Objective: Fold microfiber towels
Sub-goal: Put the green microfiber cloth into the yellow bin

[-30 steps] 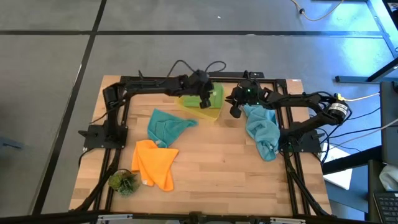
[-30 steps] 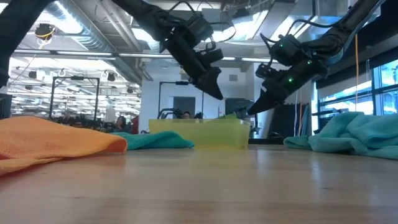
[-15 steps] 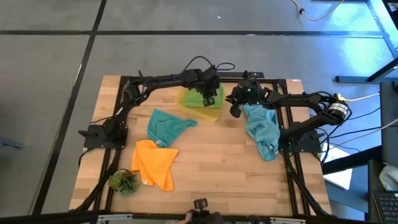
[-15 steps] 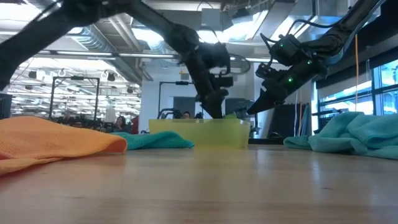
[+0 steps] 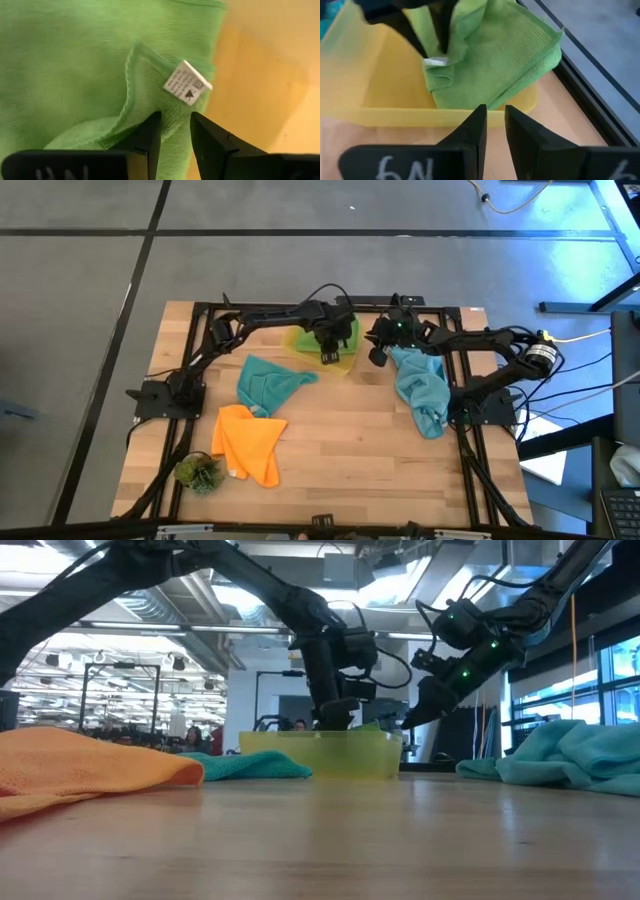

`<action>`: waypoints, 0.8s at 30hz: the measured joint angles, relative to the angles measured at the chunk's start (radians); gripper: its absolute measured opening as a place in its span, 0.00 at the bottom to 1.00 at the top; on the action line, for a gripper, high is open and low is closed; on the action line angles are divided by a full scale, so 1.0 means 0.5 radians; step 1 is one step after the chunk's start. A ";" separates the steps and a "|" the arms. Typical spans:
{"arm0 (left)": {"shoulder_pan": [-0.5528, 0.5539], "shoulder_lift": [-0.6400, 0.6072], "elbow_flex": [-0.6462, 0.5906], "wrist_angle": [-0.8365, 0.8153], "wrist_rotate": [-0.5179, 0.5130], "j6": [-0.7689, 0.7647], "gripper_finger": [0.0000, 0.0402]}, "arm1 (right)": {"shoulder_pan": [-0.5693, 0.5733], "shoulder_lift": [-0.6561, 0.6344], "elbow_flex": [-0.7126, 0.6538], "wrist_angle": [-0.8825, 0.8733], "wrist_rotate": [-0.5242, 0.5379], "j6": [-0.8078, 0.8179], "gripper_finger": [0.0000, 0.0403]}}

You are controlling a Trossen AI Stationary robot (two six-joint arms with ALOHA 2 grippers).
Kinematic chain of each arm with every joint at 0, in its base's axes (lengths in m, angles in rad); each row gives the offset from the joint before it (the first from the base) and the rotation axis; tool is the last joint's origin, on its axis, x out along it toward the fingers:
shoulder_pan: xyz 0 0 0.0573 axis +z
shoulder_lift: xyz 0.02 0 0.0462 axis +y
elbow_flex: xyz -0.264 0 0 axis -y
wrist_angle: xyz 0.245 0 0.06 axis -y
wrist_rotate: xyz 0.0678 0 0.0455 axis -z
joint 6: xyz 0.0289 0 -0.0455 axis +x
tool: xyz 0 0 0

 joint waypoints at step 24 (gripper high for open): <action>-0.127 0.007 0.193 0.211 -0.074 0.025 0.22 | -0.014 0.026 0.000 -0.045 -0.071 -0.056 0.18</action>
